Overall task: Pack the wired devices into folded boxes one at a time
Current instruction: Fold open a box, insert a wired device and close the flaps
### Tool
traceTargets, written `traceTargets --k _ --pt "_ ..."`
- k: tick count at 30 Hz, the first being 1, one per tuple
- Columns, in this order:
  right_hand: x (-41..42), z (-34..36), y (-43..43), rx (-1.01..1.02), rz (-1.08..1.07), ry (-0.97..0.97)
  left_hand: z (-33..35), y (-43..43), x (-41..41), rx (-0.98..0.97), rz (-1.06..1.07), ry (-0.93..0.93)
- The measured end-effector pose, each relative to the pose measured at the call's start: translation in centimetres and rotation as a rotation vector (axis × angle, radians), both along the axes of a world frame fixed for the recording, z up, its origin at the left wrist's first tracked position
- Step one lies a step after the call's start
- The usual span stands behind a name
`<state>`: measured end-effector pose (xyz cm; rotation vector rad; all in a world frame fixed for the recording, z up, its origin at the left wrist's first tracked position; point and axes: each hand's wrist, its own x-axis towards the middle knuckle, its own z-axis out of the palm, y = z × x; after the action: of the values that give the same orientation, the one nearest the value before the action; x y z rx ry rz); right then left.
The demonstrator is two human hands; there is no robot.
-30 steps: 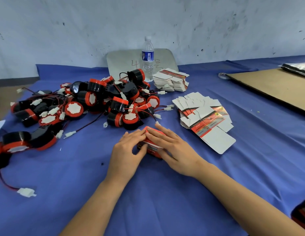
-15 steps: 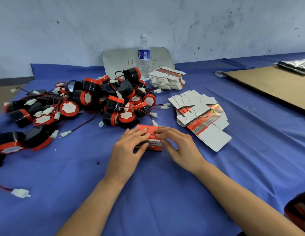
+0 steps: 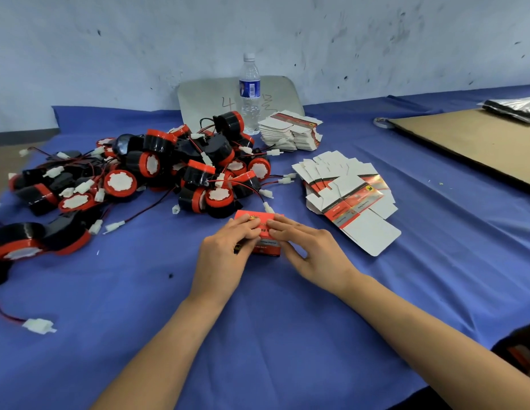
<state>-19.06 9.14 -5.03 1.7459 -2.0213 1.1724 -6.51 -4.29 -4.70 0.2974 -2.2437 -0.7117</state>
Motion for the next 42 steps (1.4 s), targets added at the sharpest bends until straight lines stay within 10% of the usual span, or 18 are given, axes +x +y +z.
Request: traceTargets --k 14,18,24,32,42 --pt "1.8 1.9 -1.1 0.301 -0.15 0.289 0.4 0.1 0.3 -0.041 -0.004 -0.064" --pt "2.9 5.1 -3.0 0.755 -0.261 0.494 1.3 0.2 0.5 0.016 0.006 -0.183" --pt "6.4 6.2 -3.9 0.88 -0.363 0.519 1.0 1.7 1.3 0.089 0.018 -0.147" --pt "5.8 0.9 0.3 0.442 -0.248 0.064 0.0 1.1 -0.1 -0.196 0.121 -0.245" --pt "5.4 0.4 -1.2 0.38 -0.328 0.087 0.3 0.7 -0.2 -0.492 0.172 -0.336"
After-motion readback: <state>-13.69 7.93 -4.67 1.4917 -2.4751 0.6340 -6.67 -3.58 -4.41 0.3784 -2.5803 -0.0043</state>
